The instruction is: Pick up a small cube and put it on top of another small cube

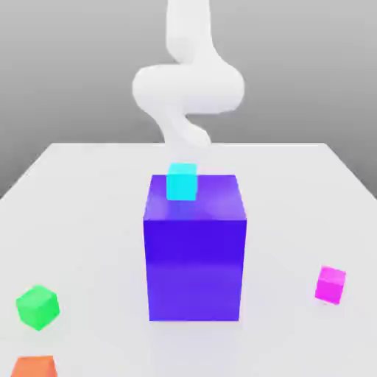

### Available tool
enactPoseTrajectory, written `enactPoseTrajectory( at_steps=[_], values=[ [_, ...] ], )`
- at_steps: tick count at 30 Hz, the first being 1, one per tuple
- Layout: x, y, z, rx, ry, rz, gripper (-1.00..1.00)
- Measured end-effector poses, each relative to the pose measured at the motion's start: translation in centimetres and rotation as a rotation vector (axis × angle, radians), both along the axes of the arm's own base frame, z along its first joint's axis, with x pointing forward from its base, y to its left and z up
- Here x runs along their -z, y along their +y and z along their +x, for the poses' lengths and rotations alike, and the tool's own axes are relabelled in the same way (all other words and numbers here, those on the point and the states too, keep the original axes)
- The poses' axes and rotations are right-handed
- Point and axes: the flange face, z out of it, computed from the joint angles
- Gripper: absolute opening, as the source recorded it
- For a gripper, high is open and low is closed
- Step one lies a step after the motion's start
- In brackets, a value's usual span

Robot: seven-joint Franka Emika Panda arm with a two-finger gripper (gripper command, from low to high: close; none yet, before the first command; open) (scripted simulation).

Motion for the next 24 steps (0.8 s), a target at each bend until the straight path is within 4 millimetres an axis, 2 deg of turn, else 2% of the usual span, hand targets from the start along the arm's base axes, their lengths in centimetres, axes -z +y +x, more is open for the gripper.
enactPoseTrajectory(
  at_steps=[2,5,8,11,16,19,22,24],
  values=[
    [4.1,2.7,2.3,-0.070,0.064,-0.047,0.00],
    [10.3,6.6,4.5,-0.176,0.153,-0.112,0.00],
    [16.7,10.5,5.5,-0.289,0.239,-0.171,0.00],
    [23.2,14.2,5.3,-0.410,0.323,-0.225,0.00],
    [33.7,19.6,2.3,-0.622,0.458,-0.300,0.00],
    [39.5,23.0,-1.4,-0.775,0.535,-0.342,0.00],
    [44.9,24.7,-5.4,-0.907,0.614,-0.368,0.00],
    [47.6,25.1,-6.8,-0.948,0.642,-0.370,0.00]
  ],
)
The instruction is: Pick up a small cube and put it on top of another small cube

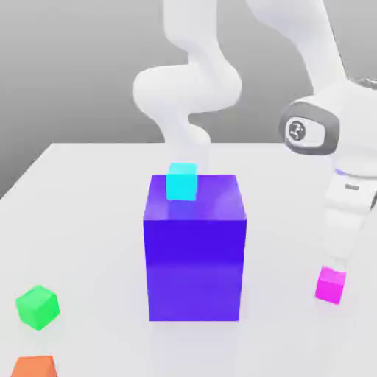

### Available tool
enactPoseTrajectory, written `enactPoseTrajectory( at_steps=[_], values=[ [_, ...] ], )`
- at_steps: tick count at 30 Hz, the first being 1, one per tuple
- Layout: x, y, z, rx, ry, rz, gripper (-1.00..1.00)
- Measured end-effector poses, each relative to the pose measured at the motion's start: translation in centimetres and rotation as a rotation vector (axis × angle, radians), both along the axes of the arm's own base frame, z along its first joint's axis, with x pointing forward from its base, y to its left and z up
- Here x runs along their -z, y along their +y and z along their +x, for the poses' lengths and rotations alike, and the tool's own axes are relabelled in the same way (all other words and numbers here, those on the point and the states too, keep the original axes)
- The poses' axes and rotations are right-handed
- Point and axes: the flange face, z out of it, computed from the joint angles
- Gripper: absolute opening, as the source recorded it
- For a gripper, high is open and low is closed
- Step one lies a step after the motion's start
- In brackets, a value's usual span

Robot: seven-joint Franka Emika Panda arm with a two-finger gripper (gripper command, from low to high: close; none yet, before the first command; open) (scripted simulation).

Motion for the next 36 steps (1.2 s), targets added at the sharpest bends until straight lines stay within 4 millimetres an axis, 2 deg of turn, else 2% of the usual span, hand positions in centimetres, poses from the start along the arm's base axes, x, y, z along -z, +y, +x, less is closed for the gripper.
enactPoseTrajectory(
  at_steps=[4,5,12,17,18,19,24,28,32,36],
  values=[
    [4.5,0.2,-0.4,-0.010,0.011,0.000,0.00],
    [5.6,0.1,-0.5,-0.012,0.012,-0.002,-1.00],
    [5.8,0.1,-0.5,-0.012,0.011,-0.003,-1.00],
    [1.1,0.1,-0.5,-0.012,0.011,-0.003,-1.00],
    [0.3,0.0,-0.2,-0.004,0.013,-0.006,-1.00],
    [-0.1,-0.9,1.1,0.048,0.017,-0.010,-1.00],
    [-1.2,-10.3,8.2,0.477,0.020,-0.021,-1.00],
    [-1.9,-19.1,11.6,0.822,0.021,-0.023,-1.00],
    [-2.8,-28.8,12.9,1.171,0.022,-0.022,-1.00],
    [-3.7,-39.3,11.7,1.545,0.023,-0.015,-1.00]
  ],
)
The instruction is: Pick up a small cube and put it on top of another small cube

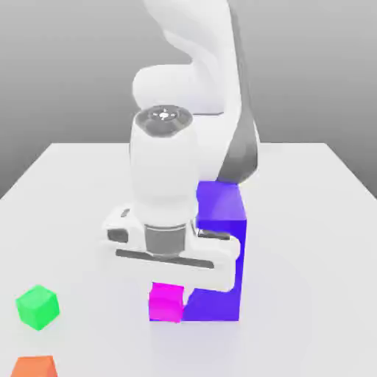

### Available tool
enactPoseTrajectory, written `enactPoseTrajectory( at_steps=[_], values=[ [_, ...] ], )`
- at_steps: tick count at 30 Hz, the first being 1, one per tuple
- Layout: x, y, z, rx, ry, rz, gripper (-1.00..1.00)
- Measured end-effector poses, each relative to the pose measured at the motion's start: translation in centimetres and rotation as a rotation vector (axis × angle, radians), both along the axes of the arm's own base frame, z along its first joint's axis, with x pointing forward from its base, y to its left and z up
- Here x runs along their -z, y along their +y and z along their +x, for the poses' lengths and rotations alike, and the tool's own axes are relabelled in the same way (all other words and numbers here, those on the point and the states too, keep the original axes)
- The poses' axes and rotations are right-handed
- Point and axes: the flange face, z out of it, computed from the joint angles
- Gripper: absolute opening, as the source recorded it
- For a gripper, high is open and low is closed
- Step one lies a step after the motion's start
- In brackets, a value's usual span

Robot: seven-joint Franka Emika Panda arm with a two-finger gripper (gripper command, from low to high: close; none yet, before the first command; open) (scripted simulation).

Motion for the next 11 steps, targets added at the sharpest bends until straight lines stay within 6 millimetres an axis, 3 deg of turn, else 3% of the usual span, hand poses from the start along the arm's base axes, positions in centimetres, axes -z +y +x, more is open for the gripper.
enactPoseTrajectory(
  at_steps=[4,6,7,8,11],
  values=[
    [-0.4,-10.7,-3.7,0.402,-0.012,0.001,-1.00],
    [1.5,-14.5,-5.1,0.577,-0.019,0.002,-1.00],
    [2.8,-15.5,-5.6,0.621,-0.020,0.002,-1.00],
    [4.0,-15.9,-5.8,0.643,-0.021,0.001,1.00],
    [4.0,-15.9,-5.8,0.643,-0.021,0.001,1.00]
  ],
)
